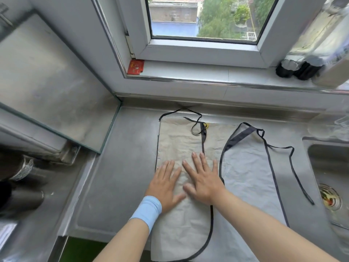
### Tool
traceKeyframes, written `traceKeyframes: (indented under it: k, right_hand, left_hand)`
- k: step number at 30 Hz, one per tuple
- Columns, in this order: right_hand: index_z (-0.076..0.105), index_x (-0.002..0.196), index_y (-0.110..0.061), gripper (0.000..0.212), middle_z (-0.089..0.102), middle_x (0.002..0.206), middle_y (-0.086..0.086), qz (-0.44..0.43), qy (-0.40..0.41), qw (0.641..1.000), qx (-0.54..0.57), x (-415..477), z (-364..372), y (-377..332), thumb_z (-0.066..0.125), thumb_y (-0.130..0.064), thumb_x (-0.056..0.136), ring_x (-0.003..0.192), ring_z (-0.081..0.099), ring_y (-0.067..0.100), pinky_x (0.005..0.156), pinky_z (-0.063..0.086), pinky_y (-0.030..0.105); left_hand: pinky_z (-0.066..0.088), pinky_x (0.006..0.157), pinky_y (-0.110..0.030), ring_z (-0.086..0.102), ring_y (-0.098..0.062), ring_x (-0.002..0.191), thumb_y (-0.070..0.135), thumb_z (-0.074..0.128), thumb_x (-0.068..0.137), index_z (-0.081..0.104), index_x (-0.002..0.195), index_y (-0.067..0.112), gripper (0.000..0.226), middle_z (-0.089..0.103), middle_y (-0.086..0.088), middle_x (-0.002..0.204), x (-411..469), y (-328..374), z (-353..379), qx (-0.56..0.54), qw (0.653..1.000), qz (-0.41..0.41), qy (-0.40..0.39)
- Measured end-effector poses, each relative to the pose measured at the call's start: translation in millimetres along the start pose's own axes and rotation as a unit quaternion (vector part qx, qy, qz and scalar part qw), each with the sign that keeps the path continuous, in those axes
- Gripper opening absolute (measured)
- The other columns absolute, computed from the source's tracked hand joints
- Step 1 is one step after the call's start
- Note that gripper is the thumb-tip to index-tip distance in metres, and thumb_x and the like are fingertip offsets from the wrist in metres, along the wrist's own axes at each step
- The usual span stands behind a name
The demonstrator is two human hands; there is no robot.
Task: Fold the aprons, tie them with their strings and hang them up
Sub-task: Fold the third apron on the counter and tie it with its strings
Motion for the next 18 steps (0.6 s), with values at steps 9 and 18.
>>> traceKeyframes:
  k: [9, 18]
  right_hand:
    - [0.033, 0.149, -0.025, 0.068, 0.016, 0.163, 0.010, 0.005, 0.051, 0.998, 0.043, -22.2, -19.8, 23.4, 0.031, -0.059, 0.090, 0.151, 0.012, 0.028, 0.116, 0.018, 0.062]
    - [0.047, 0.136, -0.019, 0.053, 0.025, 0.155, 0.013, 0.302, 0.095, 0.941, 0.118, -112.2, -15.0, 107.4, 0.058, -0.033, 0.086, 0.138, 0.029, 0.032, 0.102, 0.038, 0.047]
  left_hand:
    - [0.016, 0.112, -0.049, 0.032, -0.036, 0.140, 0.074, 0.043, 0.075, 0.050, 0.135, 0.032, 0.074, 0.034, -0.013, 0.153, -4.0, 6.2, -22.1, 0.046, 0.999, 0.014, 0.010]
    - [0.049, 0.078, -0.033, 0.056, -0.022, 0.105, 0.038, 0.064, 0.061, 0.058, 0.106, 0.028, 0.047, 0.057, 0.001, 0.117, 33.0, 151.1, -32.2, -0.035, 0.989, 0.141, 0.033]
Point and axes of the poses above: each hand's wrist, its own x-axis towards the middle knuckle, its own z-axis out of the palm, y = z × x, the point moved 2 cm from there along x, towards the middle knuckle
